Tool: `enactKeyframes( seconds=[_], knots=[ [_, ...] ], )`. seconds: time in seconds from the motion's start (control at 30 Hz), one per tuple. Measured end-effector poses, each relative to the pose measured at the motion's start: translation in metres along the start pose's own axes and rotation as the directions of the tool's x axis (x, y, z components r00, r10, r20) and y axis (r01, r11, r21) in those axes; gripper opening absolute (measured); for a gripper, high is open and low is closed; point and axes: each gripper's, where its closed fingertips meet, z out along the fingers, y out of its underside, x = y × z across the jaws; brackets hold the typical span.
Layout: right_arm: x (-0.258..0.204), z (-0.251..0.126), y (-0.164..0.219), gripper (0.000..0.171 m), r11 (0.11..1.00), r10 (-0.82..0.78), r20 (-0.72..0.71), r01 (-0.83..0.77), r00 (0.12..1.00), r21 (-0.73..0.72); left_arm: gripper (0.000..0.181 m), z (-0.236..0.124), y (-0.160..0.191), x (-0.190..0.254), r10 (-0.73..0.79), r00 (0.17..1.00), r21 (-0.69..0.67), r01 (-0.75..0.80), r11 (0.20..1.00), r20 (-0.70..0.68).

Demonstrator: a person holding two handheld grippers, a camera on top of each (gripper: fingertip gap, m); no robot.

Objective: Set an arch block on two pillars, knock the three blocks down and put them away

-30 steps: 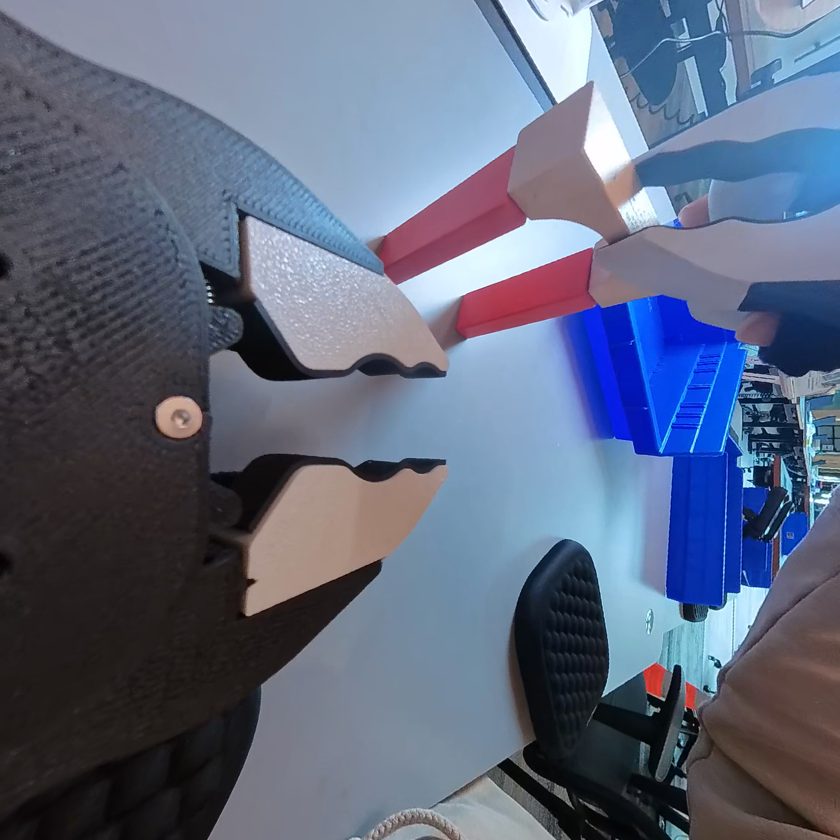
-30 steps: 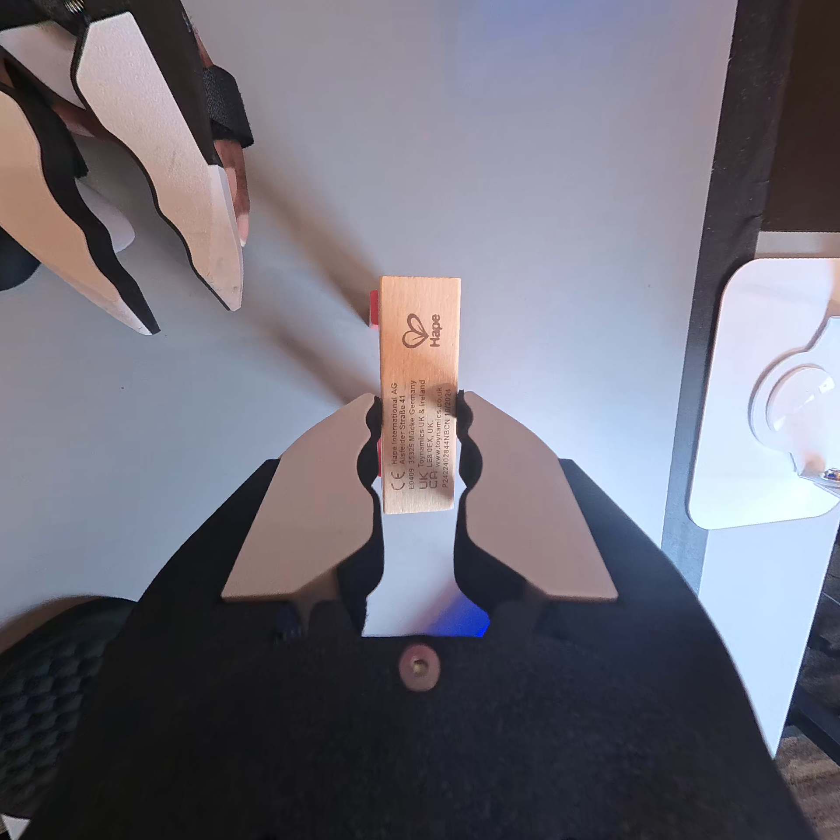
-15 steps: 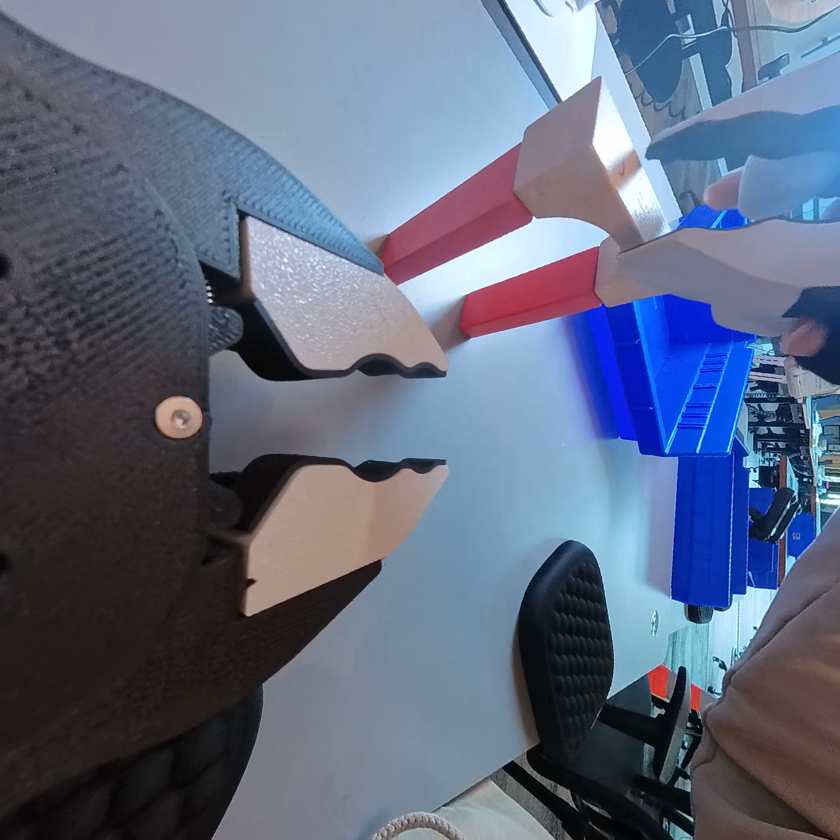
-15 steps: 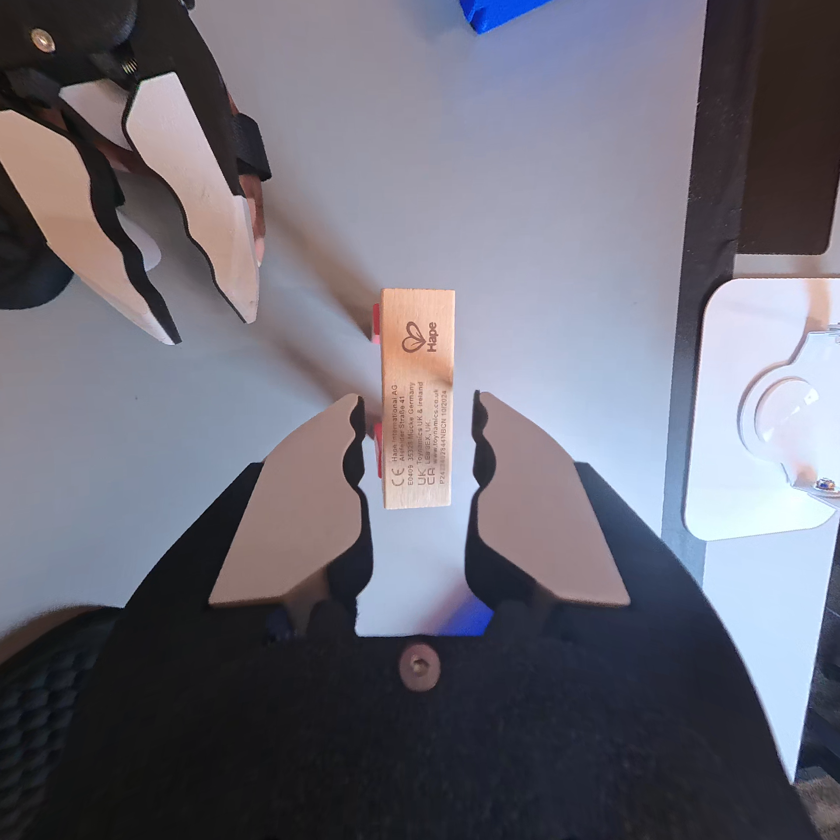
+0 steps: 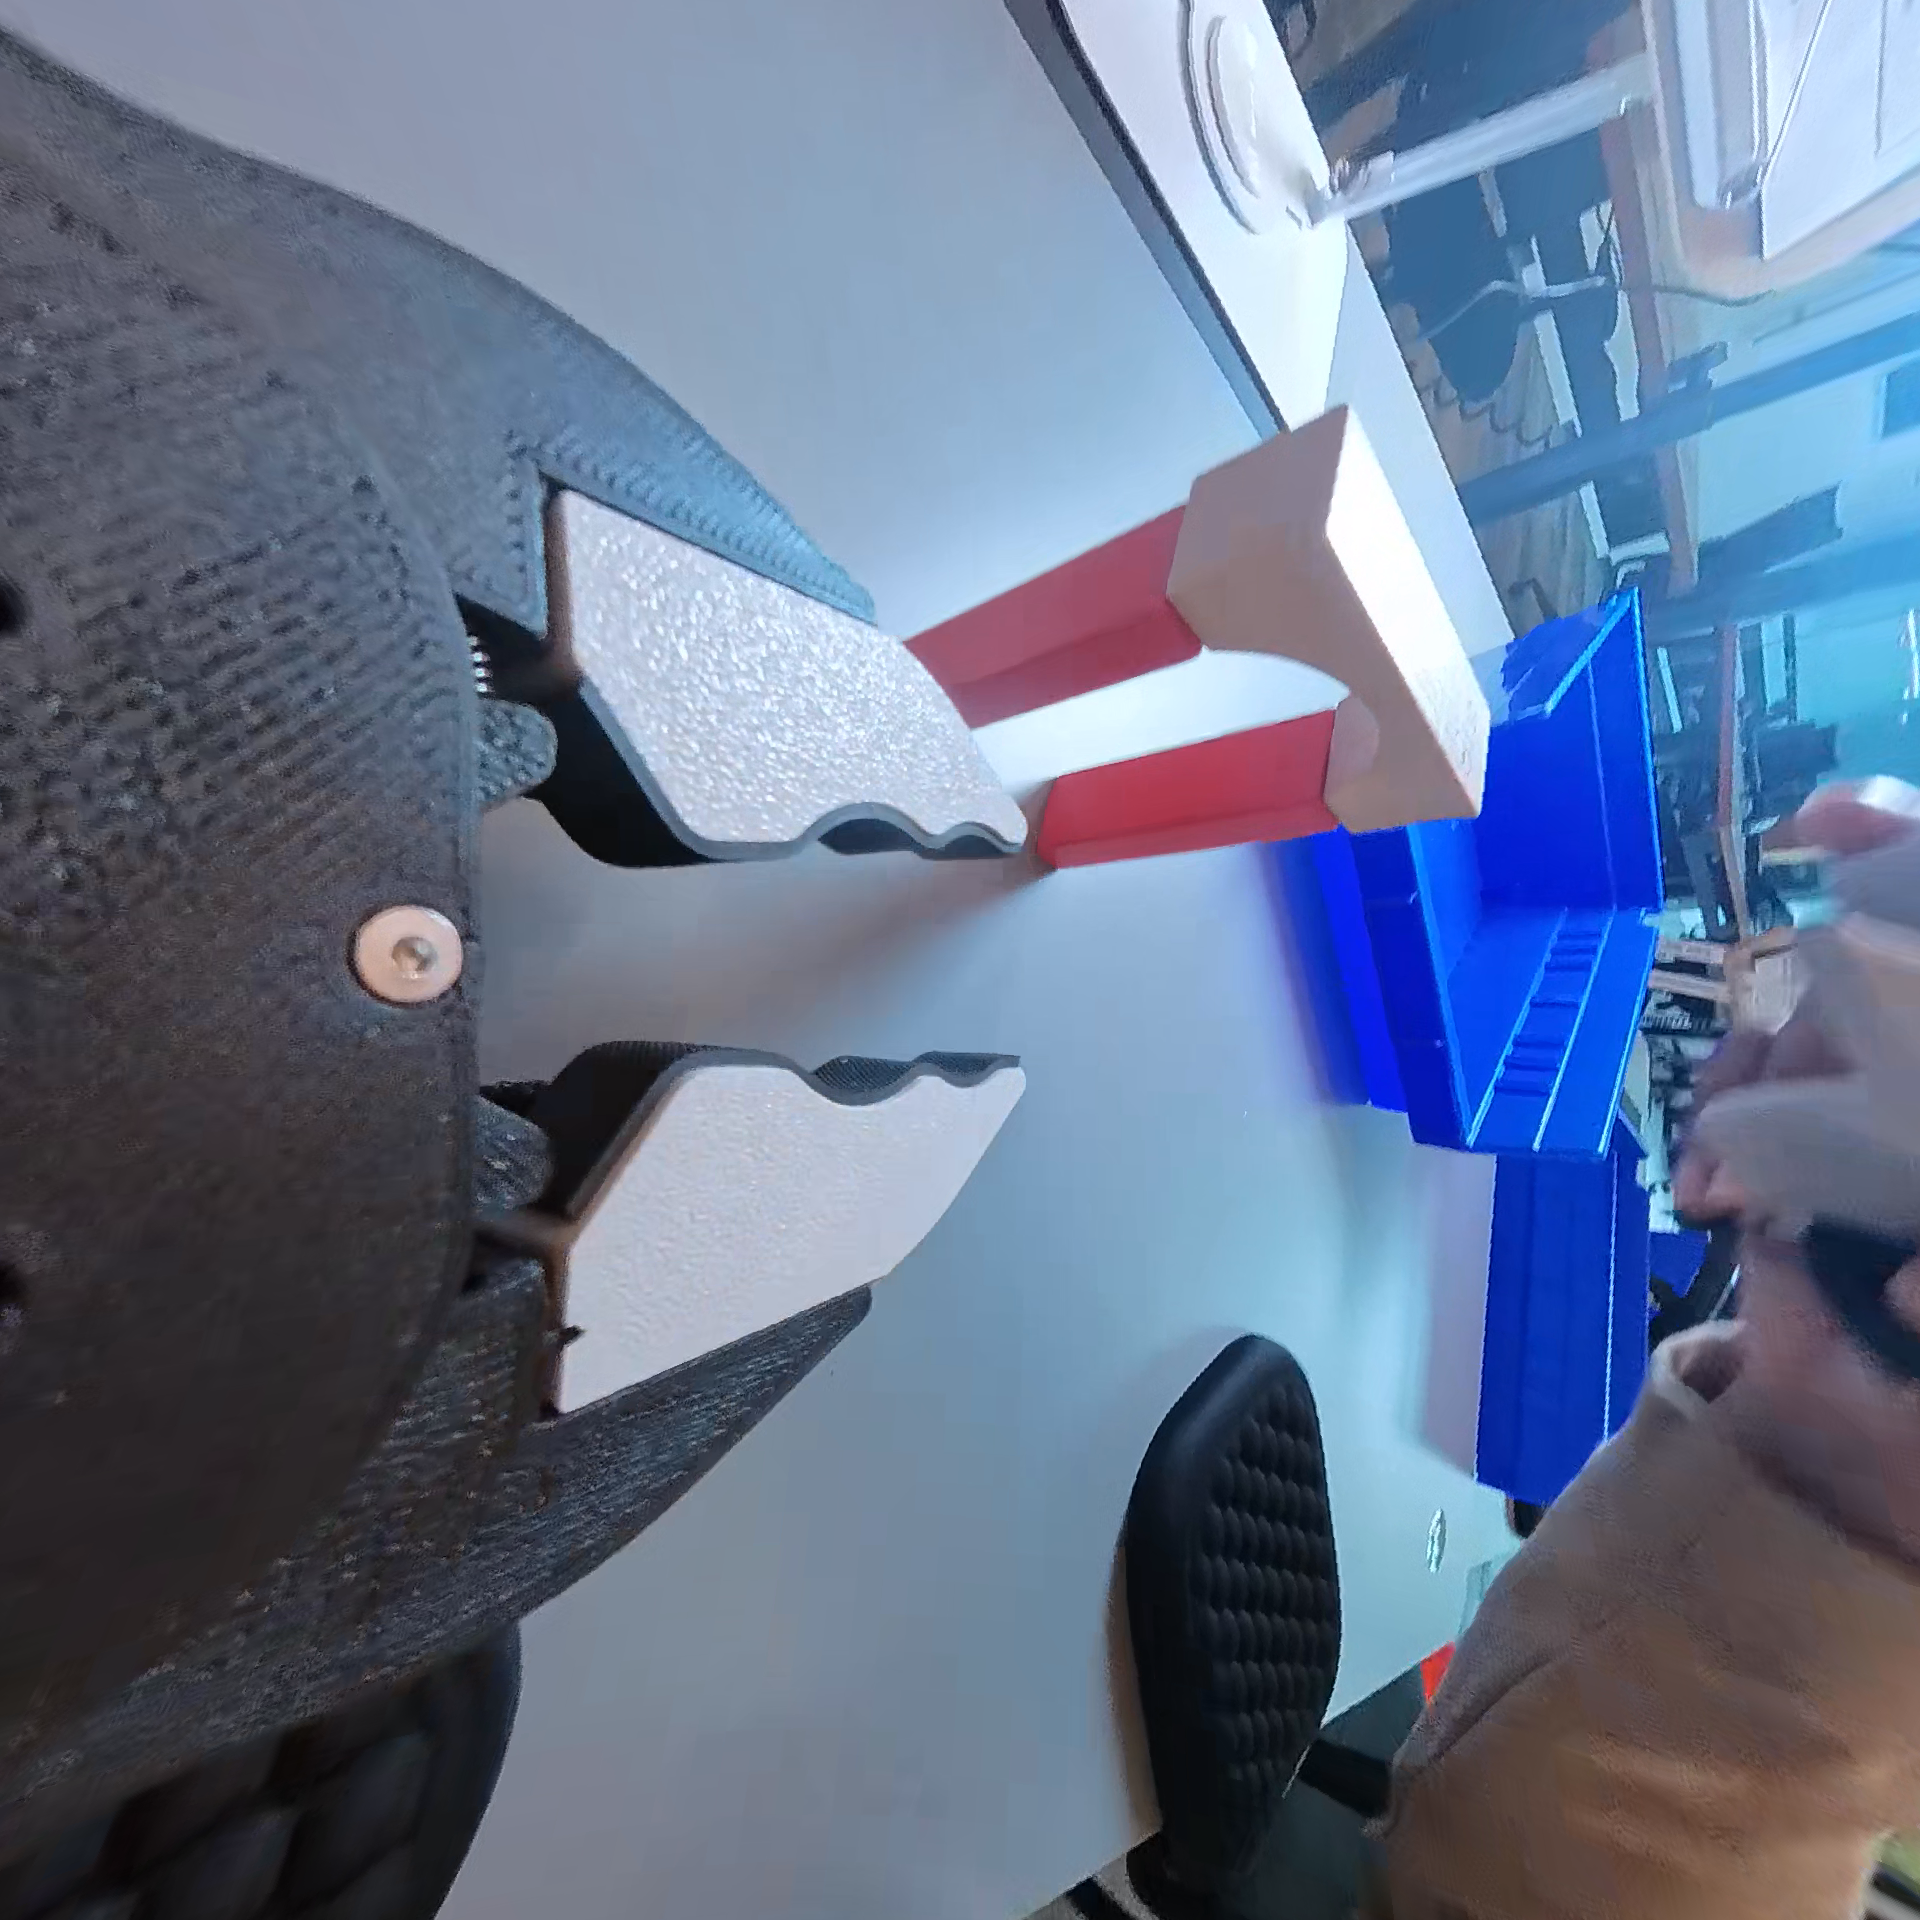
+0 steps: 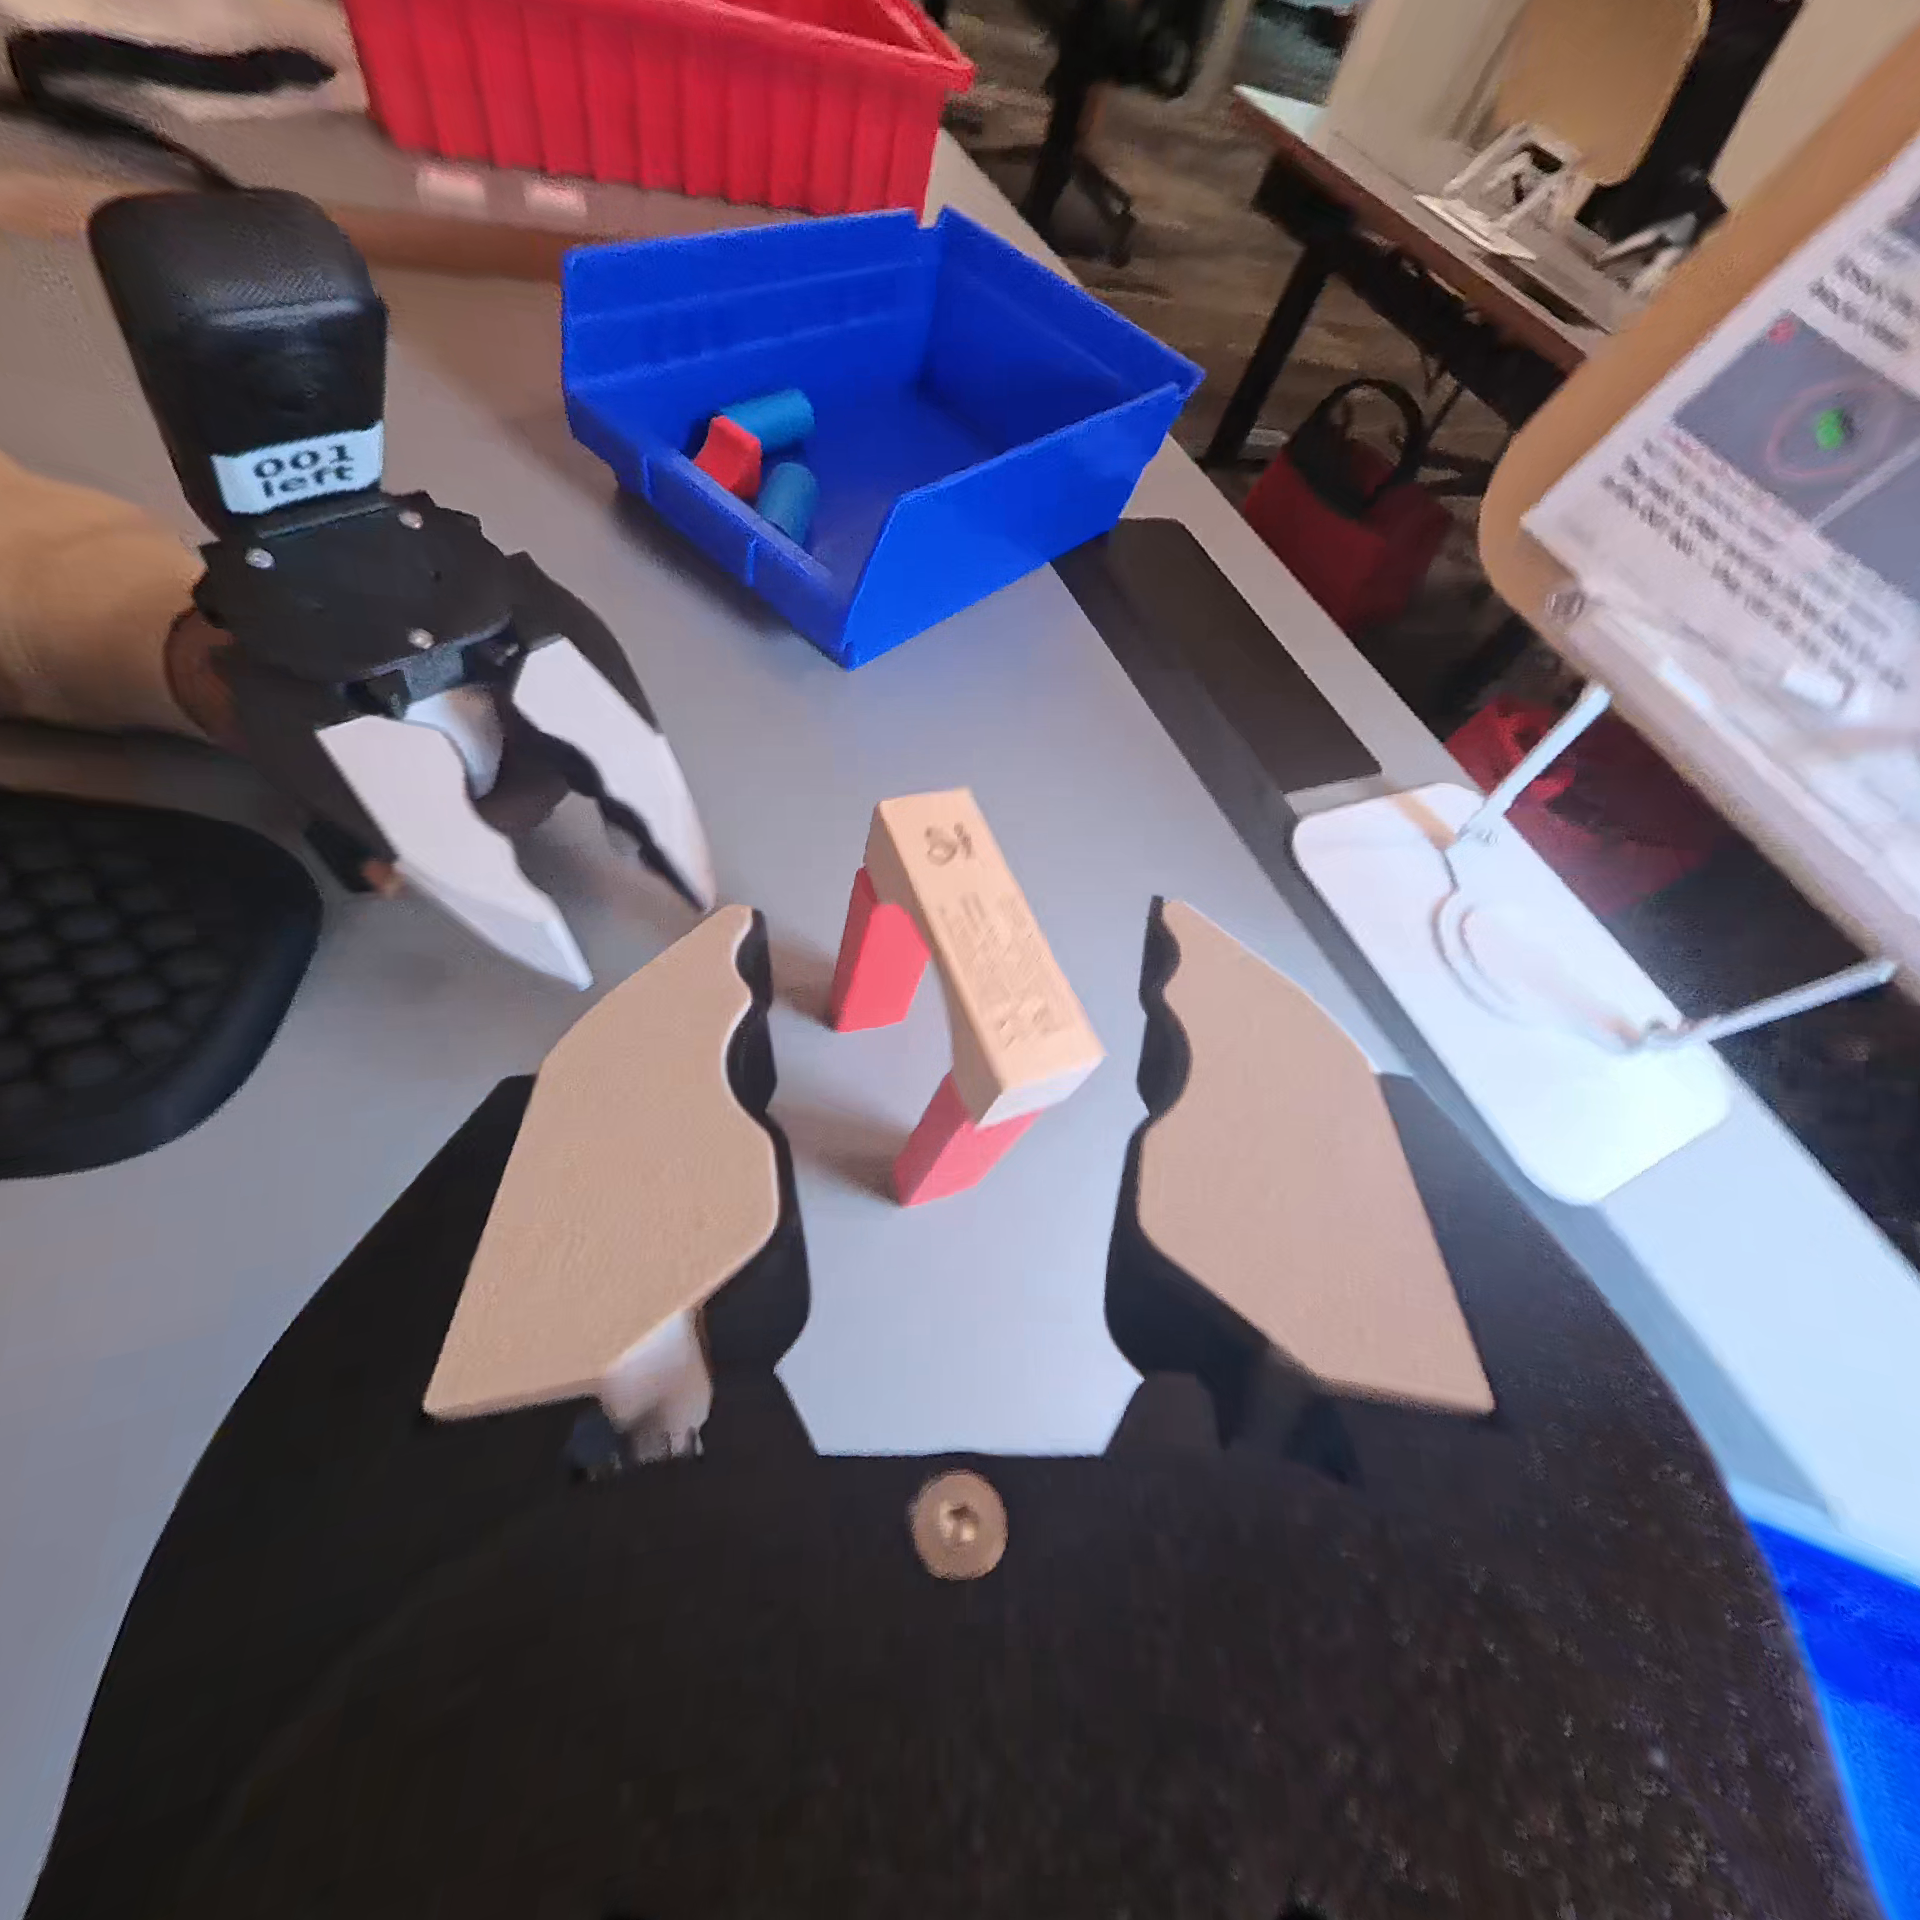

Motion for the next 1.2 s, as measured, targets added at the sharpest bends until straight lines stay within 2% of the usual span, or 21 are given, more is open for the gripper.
enactKeyframes(
  seconds=[0.03, 0.13, 0.23, 0.37, 0.53, 0.67, 1.2],
  knots=[
    [-0.004, -0.003, 0.010, 0.072, 0.999, 0.044, -0.016, -0.044, 0.999, 0.015, 0.036, -0.001, -0.001, -0.005, -0.007, 1.000, 0.004, 0.007, 1.000, 0.027],
    [-0.021, -0.004, 0.051, 0.082, 0.991, 0.133, -0.066, -0.133, 0.989, 0.005, 0.041, -0.005, -0.002, -0.020, -0.033, 0.993, 0.013, 0.031, 0.999, 0.109],
    [-0.036, 0.002, 0.091, 0.086, 0.987, 0.152, -0.128, -0.157, 0.980, -0.027, 0.048, -0.009, -0.003, -0.033, -0.050, 0.981, 0.015, 0.048, 0.999, 0.187],
    [-0.047, 0.013, 0.120, 0.086, 0.969, 0.237, -0.129, -0.243, 0.963, -0.035, 0.060, -0.016, -0.002, -0.046, -0.034, 0.955, -0.006, 0.037, 0.999, 0.296],
    [-0.043, 0.020, 0.134, 0.088, 0.950, 0.298, -0.132, -0.307, 0.945, -0.057, 0.076, -0.019, 0.001, -0.052, -0.006, 0.930, -0.054, 0.028, 0.998, 0.368],
    [-0.039, 0.018, 0.135, 0.088, 0.944, 0.319, -0.143, -0.328, 0.937, -0.046, 0.089, -0.020, 0.004, -0.051, -0.044, 0.927, -0.057, 0.071, 0.996, 0.372],
    [-0.032, 0.036, 0.128, 0.087, 0.961, 0.264, -0.199, -0.275, 0.944, -0.034, 0.091, -0.012, 0.018, -0.046, 0.019, 0.933, -0.129, 0.029, 0.991, 0.360]
  ],
)
